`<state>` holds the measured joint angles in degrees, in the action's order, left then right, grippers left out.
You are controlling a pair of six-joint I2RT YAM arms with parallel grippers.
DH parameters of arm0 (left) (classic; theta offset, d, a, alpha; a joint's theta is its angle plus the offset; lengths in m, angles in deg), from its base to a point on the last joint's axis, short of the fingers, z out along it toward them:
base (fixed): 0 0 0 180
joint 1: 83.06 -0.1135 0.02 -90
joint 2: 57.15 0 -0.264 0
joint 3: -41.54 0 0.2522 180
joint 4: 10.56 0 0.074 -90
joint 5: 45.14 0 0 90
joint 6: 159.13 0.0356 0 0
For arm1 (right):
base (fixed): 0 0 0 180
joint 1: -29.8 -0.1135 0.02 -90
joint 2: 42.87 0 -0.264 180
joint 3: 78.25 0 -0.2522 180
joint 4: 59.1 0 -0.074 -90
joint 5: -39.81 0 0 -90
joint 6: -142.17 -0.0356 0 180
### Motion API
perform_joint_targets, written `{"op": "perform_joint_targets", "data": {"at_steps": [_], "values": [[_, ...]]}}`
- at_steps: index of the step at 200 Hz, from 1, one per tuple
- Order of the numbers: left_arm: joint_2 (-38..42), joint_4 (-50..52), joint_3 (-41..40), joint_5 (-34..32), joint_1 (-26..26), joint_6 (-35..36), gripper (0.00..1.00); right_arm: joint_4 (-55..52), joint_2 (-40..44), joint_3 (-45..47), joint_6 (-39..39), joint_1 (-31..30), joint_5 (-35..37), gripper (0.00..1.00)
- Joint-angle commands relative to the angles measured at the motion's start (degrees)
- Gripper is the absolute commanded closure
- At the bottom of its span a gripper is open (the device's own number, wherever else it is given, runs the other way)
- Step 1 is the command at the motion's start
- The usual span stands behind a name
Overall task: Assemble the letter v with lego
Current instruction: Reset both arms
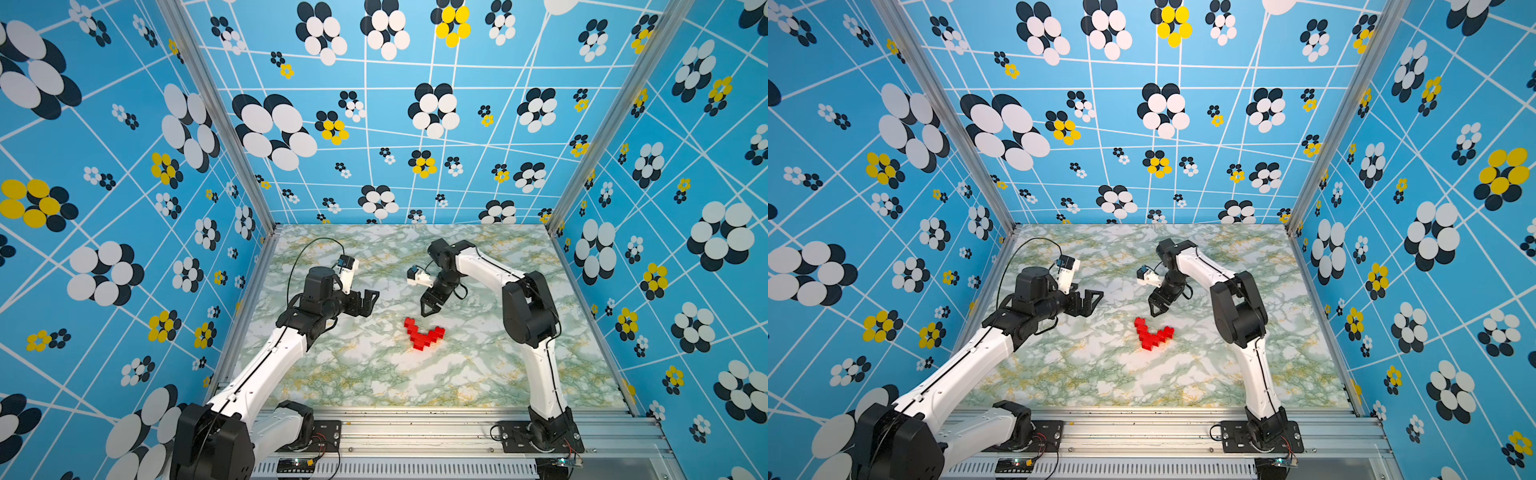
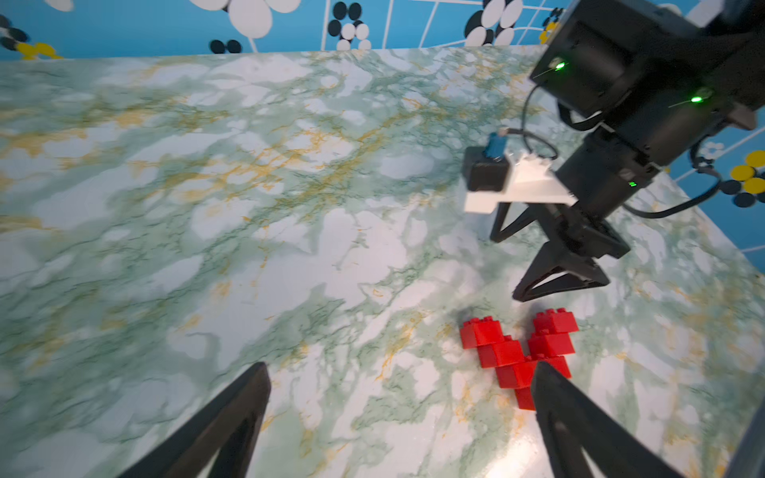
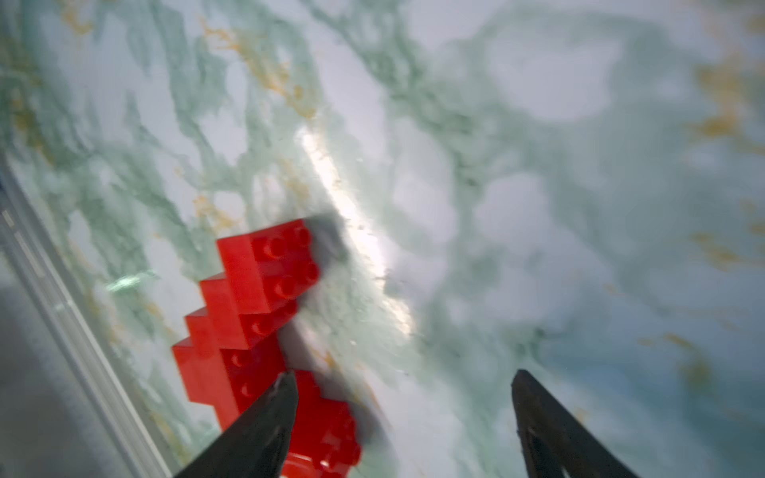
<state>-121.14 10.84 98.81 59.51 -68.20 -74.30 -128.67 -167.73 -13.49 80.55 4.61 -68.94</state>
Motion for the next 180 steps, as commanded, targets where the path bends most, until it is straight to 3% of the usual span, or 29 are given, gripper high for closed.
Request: {"op": "perform_joint_targets", "data": {"at_steps": [1, 16, 42, 90, 112, 142, 155, 180], "values": [[1.1, 0.8, -3.0, -11.6, -4.5, 5.4, 0.00, 11.6, 10.3, 7.9, -11.1, 4.1, 9.2, 0.01], [0.6, -2.3, -5.5, -15.0, -8.3, 6.2, 0.00, 17.5, 15.7, 16.2, -14.8, 7.1, 13.9, 0.01], [-1.2, -12.9, -11.0, -14.1, -14.6, 5.9, 0.00, 25.8, 22.8, 27.9, -19.4, 12.5, 23.7, 0.01], [-14.1, -33.8, -15.7, -11.3, -17.9, 6.8, 0.00, 48.3, 29.4, 46.4, -24.4, 20.2, 29.4, 0.01], [-16.3, -41.6, -16.6, -9.6, -18.7, 5.4, 0.01, 57.2, 29.4, 51.2, -25.4, 20.3, 31.0, 0.01], [-18.8, -37.4, -13.0, -5.0, -20.0, 5.2, 0.01, 68.1, 30.9, 55.3, -26.3, 20.5, 30.4, 0.01], [-19.0, -38.1, -13.2, -4.0, -19.9, 4.8, 0.01, 67.5, 30.2, 54.7, -26.4, 20.6, 30.8, 0.01], [-21.9, -51.6, -17.9, -1.9, -18.9, 3.1, 0.01, 70.3, 32.0, 57.1, -26.1, 20.6, 29.8, 0.01]]}}
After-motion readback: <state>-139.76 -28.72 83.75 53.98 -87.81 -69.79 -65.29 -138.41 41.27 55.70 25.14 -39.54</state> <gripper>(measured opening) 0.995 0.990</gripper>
